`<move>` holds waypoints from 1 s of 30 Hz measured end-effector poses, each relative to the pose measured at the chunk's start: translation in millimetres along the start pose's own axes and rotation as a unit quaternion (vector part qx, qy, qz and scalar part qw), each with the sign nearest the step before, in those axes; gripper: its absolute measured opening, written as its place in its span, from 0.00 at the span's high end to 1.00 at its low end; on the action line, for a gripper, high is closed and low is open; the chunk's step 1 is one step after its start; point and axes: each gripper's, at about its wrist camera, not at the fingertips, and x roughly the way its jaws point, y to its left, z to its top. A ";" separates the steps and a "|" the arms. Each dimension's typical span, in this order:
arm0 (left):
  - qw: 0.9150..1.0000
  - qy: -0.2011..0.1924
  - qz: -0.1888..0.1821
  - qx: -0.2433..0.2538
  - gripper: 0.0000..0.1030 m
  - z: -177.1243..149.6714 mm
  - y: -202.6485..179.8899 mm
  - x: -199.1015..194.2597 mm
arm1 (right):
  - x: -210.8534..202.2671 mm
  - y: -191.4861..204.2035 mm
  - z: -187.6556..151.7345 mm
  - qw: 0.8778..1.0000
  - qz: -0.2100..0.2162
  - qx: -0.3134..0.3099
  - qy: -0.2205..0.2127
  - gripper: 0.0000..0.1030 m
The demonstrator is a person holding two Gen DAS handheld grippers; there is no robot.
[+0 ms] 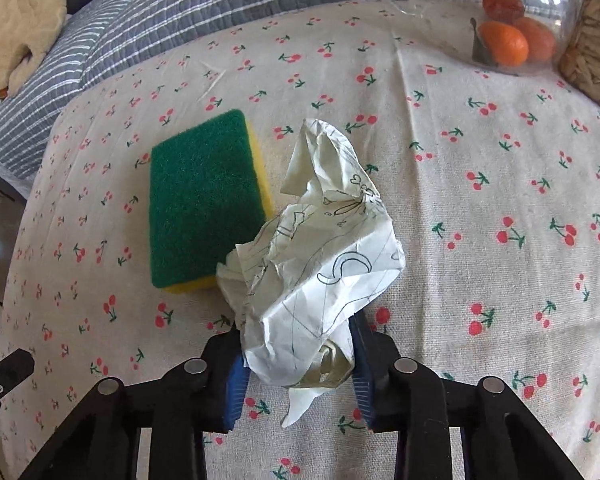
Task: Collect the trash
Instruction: 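Grasp the green-and-yellow sponge with the left tool while the right tool holds the paper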
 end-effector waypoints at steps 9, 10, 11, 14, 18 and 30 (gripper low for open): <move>0.999 -0.001 -0.016 0.034 0.00 8.8 -46.7 -4.5 | -37.2 -30.8 -15.2 0.999 -0.034 -0.007 -0.005 0.65; 0.999 -0.003 -0.023 0.032 0.00 12.4 -52.2 -5.3 | -41.3 -34.6 -17.2 0.999 -0.042 -0.011 -0.006 0.65; 0.999 -0.007 -0.028 0.032 0.00 16.5 -58.2 -6.3 | -45.4 -39.1 -19.1 0.999 -0.049 -0.013 -0.006 0.65; 0.998 -0.019 -0.035 0.041 0.00 30.8 -80.4 -8.6 | -54.8 -51.0 -21.9 0.998 -0.057 -0.014 -0.003 0.65; 0.998 -0.032 -0.043 0.044 0.00 51.2 -109.1 -5.0 | -70.8 -65.7 -28.5 0.998 -0.054 -0.013 -0.008 0.65; 0.997 -0.024 -0.079 -0.003 0.00 77.0 -156.2 51.1 | -94.3 -117.6 -44.4 0.998 -0.056 0.035 -0.012 0.65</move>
